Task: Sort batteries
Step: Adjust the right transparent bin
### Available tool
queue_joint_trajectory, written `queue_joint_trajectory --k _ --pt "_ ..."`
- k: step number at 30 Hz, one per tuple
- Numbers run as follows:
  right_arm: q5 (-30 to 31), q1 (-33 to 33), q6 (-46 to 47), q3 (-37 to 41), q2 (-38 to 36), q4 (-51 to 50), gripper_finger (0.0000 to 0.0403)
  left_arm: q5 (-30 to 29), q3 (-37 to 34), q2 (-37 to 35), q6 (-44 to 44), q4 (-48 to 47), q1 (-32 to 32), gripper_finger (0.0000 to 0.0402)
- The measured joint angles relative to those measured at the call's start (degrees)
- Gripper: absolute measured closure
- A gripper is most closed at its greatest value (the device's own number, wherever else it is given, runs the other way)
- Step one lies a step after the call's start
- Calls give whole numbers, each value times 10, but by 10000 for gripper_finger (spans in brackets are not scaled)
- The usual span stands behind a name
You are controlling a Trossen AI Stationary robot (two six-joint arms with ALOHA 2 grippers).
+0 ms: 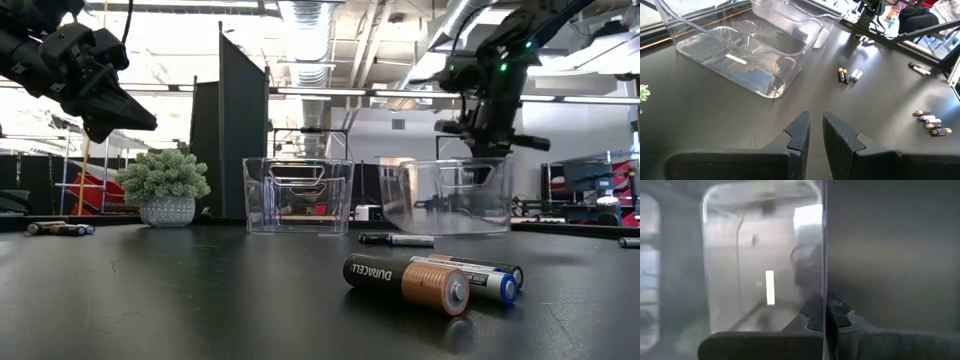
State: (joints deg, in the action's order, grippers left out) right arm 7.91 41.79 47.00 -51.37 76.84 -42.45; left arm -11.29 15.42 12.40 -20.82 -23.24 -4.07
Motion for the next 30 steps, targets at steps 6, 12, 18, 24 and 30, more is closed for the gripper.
queue_joint_trajectory --k 6,12,18,24,30 --pt "-13 0 7 -3 58 56 397 0 0 0 -1 0 0 352" --pt "-22 -5 26 -2 62 79 397 0 0 0 -2 0 0 352" --pt "-37 -8 51 -10 61 80 397 0 0 0 5 0 0 352" --pt "-52 -16 40 -32 86 76 397 0 0 0 6 0 0 352" --pt "-39 -19 50 -61 116 69 397 -1 0 0 6 0 0 352"
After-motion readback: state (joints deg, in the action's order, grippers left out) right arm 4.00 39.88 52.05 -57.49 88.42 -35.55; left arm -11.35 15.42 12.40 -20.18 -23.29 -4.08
